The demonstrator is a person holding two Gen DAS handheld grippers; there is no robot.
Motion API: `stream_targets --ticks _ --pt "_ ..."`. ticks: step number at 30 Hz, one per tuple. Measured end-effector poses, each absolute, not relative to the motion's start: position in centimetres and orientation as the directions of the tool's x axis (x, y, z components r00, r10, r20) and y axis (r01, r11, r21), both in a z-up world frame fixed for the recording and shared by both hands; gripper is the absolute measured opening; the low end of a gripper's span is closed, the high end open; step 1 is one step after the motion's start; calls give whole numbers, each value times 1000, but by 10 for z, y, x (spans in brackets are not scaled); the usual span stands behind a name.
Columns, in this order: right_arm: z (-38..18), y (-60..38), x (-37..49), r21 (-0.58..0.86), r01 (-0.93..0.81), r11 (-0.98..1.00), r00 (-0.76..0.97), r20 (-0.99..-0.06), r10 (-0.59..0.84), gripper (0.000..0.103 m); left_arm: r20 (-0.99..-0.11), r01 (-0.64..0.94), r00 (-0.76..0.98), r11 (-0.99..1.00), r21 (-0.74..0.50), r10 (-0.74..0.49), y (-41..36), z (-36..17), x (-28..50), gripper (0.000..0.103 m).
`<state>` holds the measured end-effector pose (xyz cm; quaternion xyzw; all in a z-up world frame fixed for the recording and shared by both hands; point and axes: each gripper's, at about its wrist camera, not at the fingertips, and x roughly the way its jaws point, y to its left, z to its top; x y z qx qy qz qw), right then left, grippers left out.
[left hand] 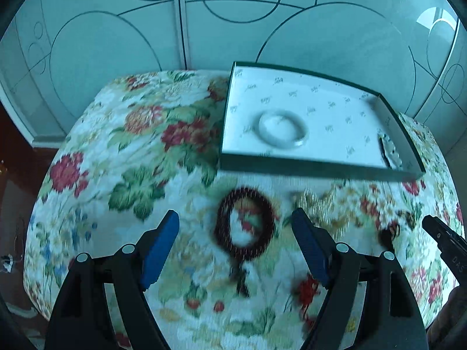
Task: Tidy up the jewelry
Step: 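Withdraw both grippers from the box back toward the remaining jewelry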
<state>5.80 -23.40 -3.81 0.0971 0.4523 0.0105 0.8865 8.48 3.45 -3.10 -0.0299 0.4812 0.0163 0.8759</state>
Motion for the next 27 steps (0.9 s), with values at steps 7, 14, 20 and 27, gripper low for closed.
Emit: stream_targets --ticks 7,14,20,27 --pt "-42 -231 39 185 55 981 586 -801 118 33 -857 -39 516 999 -34 -9 20 -44 52 78" --pt "-38 -238 25 186 66 980 599 -793 110 34 -854 -26 521 1000 -14 2 6 -47 39 78" --pt "-37 -256 19 200 109 974 605 -790 94 40 -850 -16 527 1000 -11 -1 -4 -50 33 78" --pt "-37 -262 16 217 117 969 615 -782 101 42 -866 6 499 1000 3 -1 -16 -63 32 69"
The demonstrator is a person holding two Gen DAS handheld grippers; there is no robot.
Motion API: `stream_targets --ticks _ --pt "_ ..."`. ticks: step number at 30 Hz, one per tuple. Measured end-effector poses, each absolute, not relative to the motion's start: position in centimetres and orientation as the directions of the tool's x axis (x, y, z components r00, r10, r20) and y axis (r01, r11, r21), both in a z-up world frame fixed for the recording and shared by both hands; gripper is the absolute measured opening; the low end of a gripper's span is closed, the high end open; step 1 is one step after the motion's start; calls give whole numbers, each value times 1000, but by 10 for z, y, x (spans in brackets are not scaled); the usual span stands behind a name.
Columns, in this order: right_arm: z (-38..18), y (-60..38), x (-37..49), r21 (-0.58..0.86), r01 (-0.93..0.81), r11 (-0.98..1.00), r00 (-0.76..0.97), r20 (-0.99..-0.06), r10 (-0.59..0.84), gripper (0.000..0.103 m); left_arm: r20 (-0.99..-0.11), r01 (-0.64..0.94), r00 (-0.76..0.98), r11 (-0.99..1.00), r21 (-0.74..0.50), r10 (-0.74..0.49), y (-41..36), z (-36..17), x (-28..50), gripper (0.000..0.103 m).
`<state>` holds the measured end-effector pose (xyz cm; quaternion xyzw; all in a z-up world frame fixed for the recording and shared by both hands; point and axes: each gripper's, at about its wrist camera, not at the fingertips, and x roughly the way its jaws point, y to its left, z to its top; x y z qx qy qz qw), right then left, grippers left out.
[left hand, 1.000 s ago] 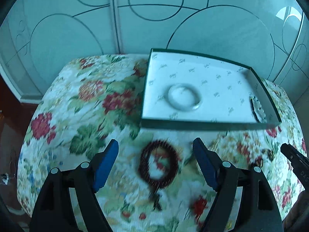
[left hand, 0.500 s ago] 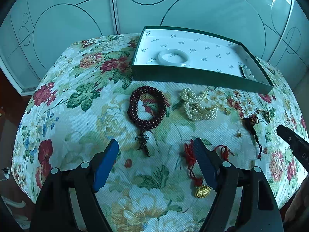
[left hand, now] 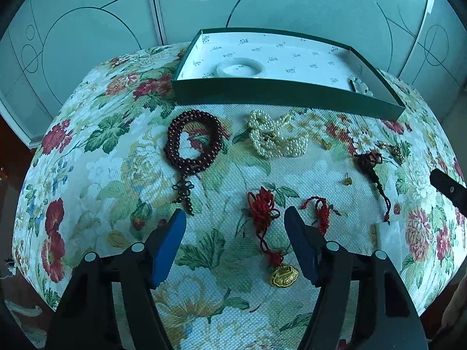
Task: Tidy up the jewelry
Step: 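Withdraw both grippers from the box back toward the remaining jewelry, then grasp the red tassel charm with the left gripper while the right grasps the dark-cord jade pendant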
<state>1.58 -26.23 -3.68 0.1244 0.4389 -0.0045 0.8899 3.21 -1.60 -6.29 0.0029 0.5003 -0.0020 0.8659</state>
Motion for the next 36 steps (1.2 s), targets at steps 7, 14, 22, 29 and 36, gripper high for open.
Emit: stream_targets --ticks 7,14,22,29,36 --pt "-40 -264 16 228 120 966 608 -786 110 42 -868 13 497 1000 22 12 -16 -69 34 53" --pt "-41 -261 17 223 115 968 603 -790 110 42 -858 48 513 998 41 11 -17 -67 34 17" --pt "-41 -239 22 219 61 974 589 -795 142 42 -861 20 508 1000 0 -10 3 -65 38 14" --pt "-47 -206 37 209 -25 978 560 -807 187 42 -853 8 521 1000 5 0 11 -63 45 13" --pt "-58 -188 52 183 -59 981 525 -831 186 42 -853 14 522 1000 5 -3 12 -65 51 13"
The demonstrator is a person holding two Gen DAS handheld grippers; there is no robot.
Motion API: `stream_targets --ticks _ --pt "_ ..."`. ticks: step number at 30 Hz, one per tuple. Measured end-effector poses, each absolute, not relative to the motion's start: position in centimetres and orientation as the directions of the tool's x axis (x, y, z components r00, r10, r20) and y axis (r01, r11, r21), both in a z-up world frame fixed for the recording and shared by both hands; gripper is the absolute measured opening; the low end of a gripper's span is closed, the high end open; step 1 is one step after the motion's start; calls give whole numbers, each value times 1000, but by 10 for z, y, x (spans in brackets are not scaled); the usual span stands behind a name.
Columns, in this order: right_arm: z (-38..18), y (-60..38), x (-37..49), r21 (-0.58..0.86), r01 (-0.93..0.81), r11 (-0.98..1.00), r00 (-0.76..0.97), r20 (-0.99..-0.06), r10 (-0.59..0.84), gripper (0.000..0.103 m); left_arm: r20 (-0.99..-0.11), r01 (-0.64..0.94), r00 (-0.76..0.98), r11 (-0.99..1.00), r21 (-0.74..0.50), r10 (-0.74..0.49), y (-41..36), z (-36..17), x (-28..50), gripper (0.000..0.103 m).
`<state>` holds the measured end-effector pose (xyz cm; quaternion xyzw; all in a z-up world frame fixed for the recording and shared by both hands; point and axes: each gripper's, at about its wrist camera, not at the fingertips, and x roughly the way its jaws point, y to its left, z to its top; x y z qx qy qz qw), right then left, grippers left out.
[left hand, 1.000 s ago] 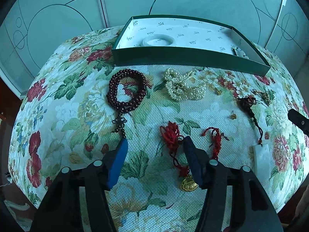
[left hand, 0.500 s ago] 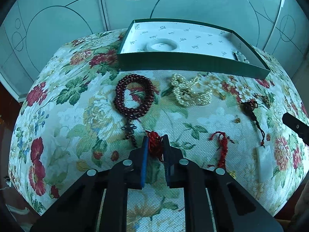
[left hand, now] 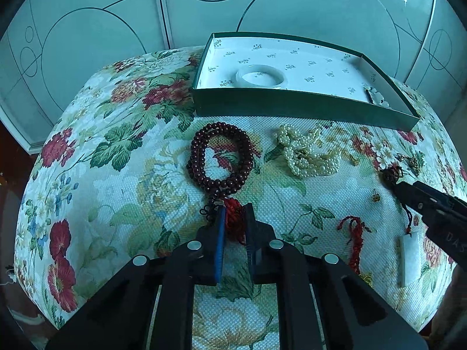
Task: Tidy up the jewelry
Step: 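Grasp the red tassel charm with the left gripper while the right grasps the dark-cord jade pendant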
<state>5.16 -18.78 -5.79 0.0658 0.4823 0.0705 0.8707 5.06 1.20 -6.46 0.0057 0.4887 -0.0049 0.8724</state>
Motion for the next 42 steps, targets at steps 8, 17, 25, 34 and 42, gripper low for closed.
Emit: stream_targets --ticks 8,17,25,34,42 --pt "-62 -174 57 83 -88 993 540 -833 117 39 -849 17 528 1000 5 -4 12 -65 53 13" --pt "-63 -189 52 100 -51 994 563 -819 112 6 -848 18 531 1000 7 -3 12 -65 53 13" --pt "-47 -202 39 169 -25 985 610 -778 150 6 -843 18 538 1000 5 -6 12 -62 50 13" --pt "-25 -206 23 196 -37 980 653 -737 172 6 -824 33 567 999 2 -17 7 -46 45 13" --pt "-5 -211 9 211 -43 976 692 -699 182 6 -804 47 594 999 3 -25 2 -30 38 13"
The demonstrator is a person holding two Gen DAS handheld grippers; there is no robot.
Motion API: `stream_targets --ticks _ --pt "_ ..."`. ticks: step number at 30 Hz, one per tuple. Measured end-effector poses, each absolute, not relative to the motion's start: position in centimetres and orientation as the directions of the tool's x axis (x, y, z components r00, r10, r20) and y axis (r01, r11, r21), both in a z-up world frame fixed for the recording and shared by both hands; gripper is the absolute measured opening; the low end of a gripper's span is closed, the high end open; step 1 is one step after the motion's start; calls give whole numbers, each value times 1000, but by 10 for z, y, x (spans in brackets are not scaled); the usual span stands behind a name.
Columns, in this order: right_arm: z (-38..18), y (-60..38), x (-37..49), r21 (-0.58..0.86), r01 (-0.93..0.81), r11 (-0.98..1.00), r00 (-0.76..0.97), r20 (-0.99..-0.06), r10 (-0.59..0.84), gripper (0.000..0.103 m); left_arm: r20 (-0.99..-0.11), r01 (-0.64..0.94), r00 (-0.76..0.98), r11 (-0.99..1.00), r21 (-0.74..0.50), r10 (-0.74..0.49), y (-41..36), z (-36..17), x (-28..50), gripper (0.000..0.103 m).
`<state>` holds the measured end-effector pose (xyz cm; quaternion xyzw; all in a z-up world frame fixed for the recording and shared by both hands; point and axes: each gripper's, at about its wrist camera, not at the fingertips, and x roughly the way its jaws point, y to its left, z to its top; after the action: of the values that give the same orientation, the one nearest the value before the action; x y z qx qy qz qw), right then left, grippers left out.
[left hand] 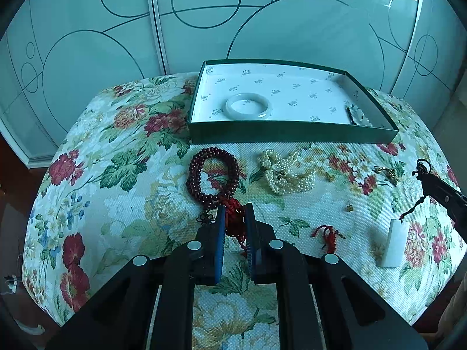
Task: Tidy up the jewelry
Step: 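Grasp the red tassel charm with the left gripper while the right grasps the dark-cord jade pendant, then lift both items into the box while both grippers open to release them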
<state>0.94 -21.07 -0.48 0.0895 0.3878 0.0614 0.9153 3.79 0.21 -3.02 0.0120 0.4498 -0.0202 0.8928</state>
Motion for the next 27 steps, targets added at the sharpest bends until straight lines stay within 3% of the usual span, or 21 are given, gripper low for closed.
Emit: stream_targets --ticks 27 --pt "44 -203 19 203 -75 976 772 -607 185 5 -707 60 704 997 -42 -72 4 27 51 13"
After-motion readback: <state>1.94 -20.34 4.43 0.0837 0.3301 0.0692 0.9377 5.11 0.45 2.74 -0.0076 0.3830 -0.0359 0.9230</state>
